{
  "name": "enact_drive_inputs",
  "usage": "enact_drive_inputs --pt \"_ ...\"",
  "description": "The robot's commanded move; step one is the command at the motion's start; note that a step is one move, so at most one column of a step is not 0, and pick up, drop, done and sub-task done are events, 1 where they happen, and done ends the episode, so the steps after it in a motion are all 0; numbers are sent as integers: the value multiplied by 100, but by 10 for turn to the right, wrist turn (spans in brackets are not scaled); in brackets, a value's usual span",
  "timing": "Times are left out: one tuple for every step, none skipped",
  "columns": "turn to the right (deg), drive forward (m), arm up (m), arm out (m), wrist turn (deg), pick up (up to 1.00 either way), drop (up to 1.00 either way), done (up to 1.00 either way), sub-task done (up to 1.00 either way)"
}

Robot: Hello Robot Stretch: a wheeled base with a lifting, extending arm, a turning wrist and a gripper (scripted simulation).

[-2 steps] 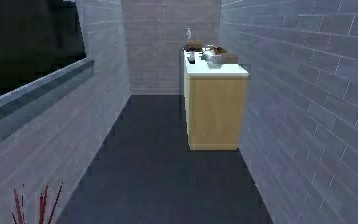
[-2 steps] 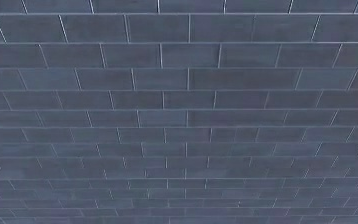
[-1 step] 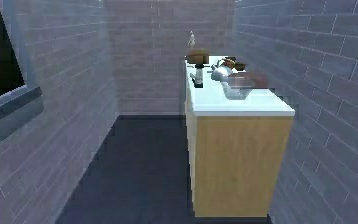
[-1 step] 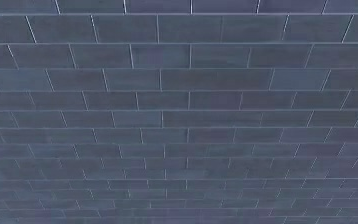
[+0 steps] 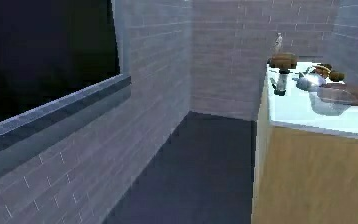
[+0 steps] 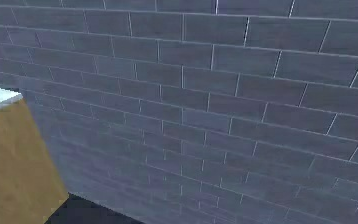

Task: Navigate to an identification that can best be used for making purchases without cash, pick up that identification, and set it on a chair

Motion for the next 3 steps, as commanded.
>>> enact_drive_inputs --pt "0 100 0 0 0 0 0 0 0" --pt "-180 0 0 0 0 0 0 0 0" --pt "0 10 0 0 0 0 0 0 0"
